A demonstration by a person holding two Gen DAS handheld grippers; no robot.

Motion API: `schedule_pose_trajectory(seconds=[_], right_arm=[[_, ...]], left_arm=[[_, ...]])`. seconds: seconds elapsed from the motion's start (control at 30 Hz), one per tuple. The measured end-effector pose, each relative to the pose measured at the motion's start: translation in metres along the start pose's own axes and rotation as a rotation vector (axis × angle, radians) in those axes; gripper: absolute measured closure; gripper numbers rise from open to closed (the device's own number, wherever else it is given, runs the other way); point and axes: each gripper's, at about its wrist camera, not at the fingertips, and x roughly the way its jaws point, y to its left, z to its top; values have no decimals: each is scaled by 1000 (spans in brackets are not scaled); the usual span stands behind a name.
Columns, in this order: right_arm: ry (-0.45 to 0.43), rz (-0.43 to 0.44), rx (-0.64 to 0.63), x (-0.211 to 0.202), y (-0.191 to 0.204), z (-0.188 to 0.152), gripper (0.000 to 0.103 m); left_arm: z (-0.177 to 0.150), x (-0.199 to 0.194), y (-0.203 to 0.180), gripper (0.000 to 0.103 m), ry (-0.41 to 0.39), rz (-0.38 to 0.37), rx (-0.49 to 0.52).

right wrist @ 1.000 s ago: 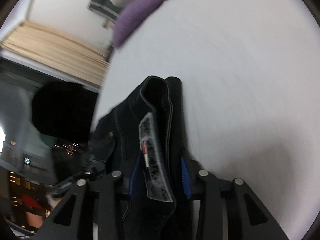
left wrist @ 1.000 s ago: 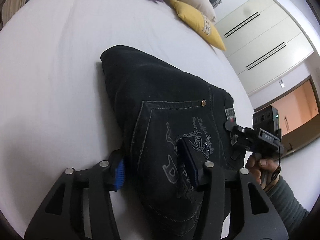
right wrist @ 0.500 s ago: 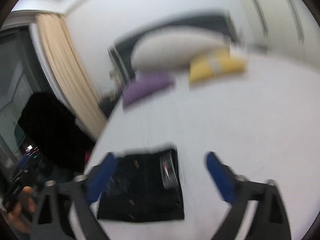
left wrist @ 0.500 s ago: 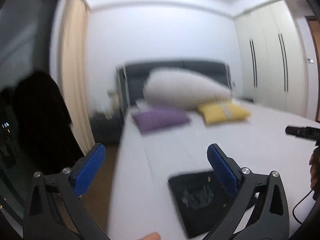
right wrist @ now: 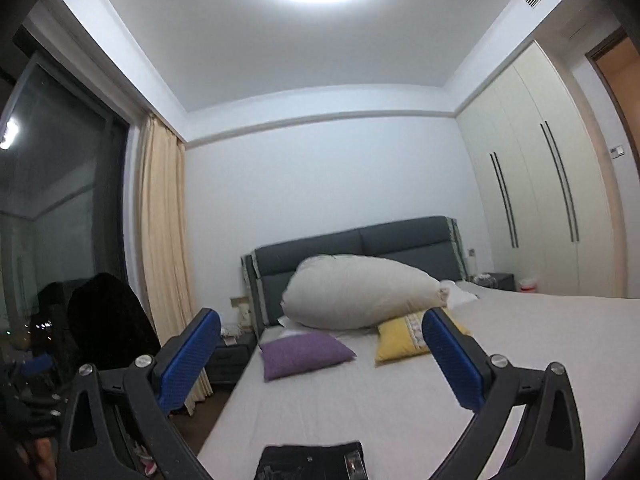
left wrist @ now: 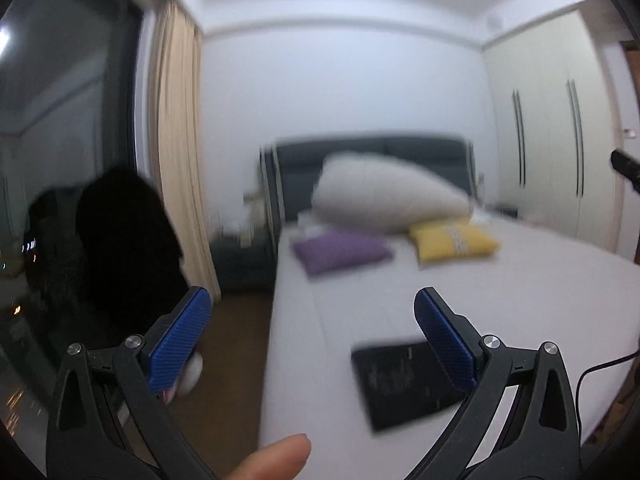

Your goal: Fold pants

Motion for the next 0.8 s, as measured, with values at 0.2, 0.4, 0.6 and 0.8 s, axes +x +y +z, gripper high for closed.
schedule_pose_trajectory(seconds=[0.2, 0.4, 0.6, 0.8], right_arm=[[303, -98, 46, 15, -4, -46, 0], [519, -149, 13, 26, -4, -105, 0], [597, -151, -32, 24, 6, -129, 0], [640, -140, -57, 21, 17, -151, 0]], left_arm=[[-50, 29, -23, 0, 266, -40, -3], [-102, 72, -53, 0, 449, -80, -34], [-122, 99, -62, 0, 505, -98, -60], [-139, 120, -69, 0, 521, -88, -60]])
